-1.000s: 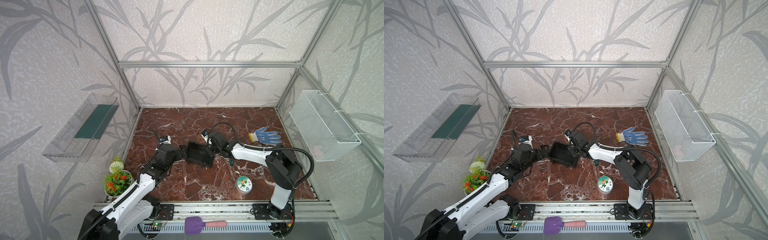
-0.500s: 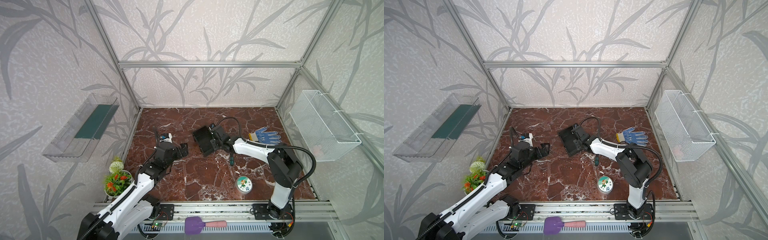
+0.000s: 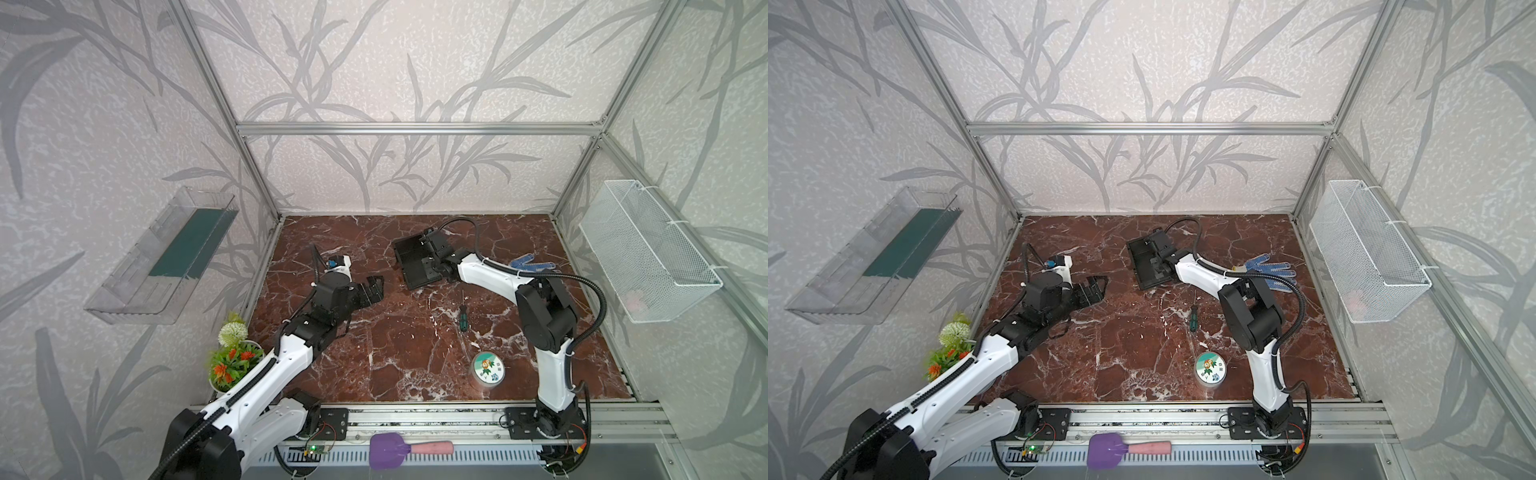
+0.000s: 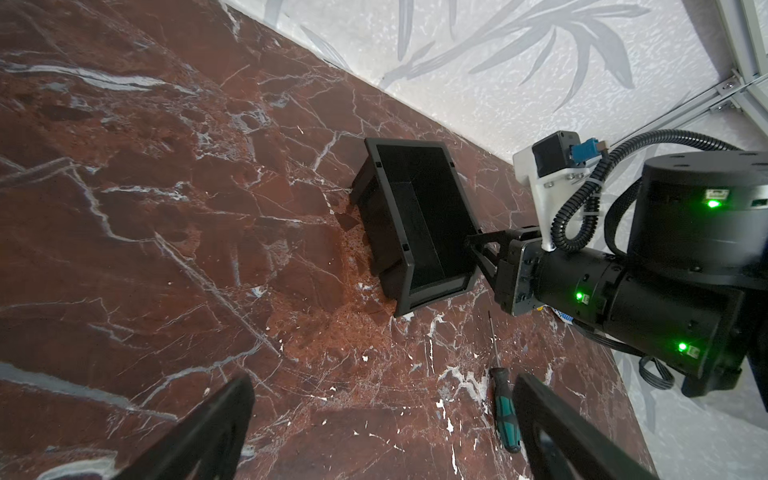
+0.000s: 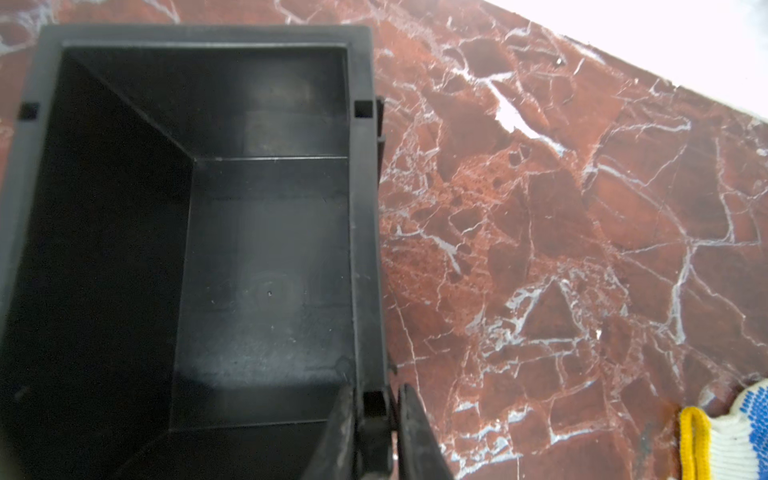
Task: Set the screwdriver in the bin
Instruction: 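Reach the left gripper to the black bin while the right gripper moves toward the screwdriver, then close the right gripper on the green screwdriver handle while the left gripper grips the bin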
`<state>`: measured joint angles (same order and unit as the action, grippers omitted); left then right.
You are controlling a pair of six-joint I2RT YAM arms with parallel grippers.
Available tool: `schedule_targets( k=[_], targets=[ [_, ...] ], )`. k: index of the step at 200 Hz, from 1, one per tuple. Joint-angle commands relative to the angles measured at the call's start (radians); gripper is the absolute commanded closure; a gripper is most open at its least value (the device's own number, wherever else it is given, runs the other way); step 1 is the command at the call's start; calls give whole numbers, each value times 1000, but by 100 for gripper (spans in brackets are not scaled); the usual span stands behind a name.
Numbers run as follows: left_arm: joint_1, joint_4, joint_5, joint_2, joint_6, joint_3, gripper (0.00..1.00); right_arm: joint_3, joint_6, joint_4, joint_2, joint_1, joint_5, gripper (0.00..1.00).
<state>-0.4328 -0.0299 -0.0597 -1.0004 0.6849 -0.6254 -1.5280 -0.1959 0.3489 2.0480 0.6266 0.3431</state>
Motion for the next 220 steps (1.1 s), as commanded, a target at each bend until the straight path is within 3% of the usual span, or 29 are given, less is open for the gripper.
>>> schedule_targets(
  k=[1,35,57,85,135,174,220],
  targets=[
    [-15,29,-15,-9,27,-2,1,27,-14,88,-32,5,-20,69],
    [-47,29,-38,-20,53,-11,1,59,-41,152,-167,7,-87,48],
    [-87,28,-20,-27,52,-15,1,170,-73,151,-305,5,-108,41],
    [-128,18,-21,-49,47,-26,1,351,-105,150,-439,-4,-131,41],
    [-228,80,0,-145,64,-49,1,563,-183,137,-499,-35,-188,41],
    [-283,53,11,-181,54,-82,1,608,-204,125,-464,-56,-229,41],
    [-293,44,32,-183,49,-74,1,610,-216,107,-407,-55,-290,49]
  ],
)
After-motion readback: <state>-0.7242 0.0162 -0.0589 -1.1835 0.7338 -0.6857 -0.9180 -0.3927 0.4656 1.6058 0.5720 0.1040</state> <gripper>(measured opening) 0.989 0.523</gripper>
